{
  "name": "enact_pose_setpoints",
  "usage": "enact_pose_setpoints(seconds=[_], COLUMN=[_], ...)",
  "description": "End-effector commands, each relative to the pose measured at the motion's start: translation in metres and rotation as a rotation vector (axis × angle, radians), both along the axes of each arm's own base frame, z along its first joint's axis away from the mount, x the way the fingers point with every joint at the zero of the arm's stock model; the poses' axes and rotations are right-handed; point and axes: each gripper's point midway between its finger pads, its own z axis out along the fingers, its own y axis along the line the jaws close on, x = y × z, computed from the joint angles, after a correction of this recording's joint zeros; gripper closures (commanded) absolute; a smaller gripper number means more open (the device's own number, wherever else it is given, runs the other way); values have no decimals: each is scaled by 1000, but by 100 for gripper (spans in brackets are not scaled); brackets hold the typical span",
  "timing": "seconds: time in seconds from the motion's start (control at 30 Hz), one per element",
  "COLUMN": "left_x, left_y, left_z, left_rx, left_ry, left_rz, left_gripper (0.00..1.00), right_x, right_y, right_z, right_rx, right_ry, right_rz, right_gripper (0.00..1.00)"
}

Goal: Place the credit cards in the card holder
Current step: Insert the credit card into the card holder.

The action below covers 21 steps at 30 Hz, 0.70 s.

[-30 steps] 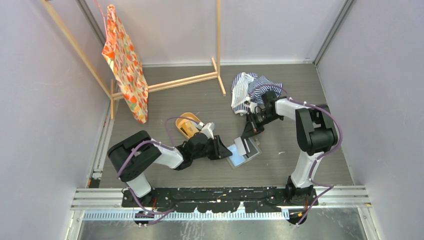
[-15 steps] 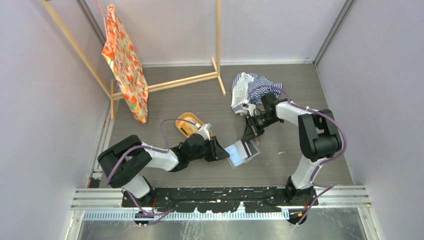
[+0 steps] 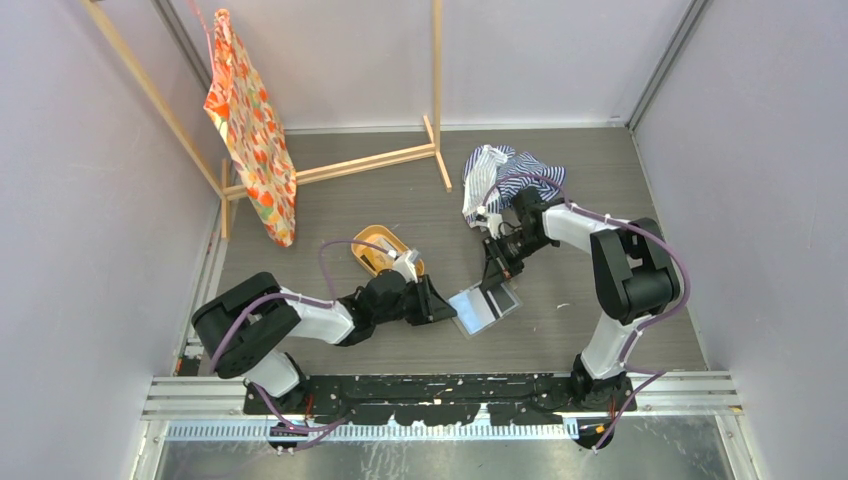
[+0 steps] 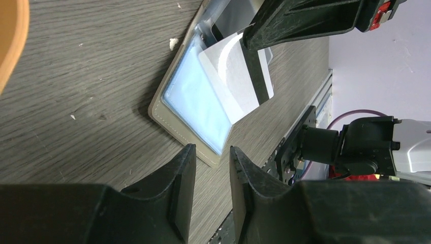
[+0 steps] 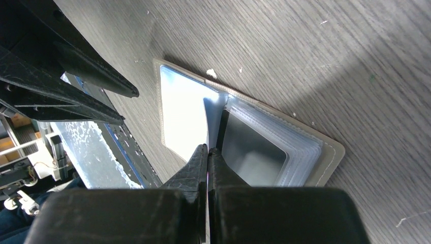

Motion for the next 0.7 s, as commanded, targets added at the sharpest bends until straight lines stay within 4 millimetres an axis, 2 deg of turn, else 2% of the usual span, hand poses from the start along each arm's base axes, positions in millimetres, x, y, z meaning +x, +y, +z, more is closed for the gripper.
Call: enact_pose_setpoints(seconds=[0.0,0.43,0.67], left_x=[3,1,1], left_y=[1,0,2], left_z=[9,2,0], left_rx=[-24,-22,-16], left_ry=[-16,4,5], left_rz=[16,19,24], left_gripper=[68,69,69], right_x=[7,11,7], right_y=[2,32,34], right_z=[0,-1,-5], right_rx=[-28,-10,-47], right_ry=[-39,-41,-14], right_rz=[39,35,58], right_gripper=[99,97,85])
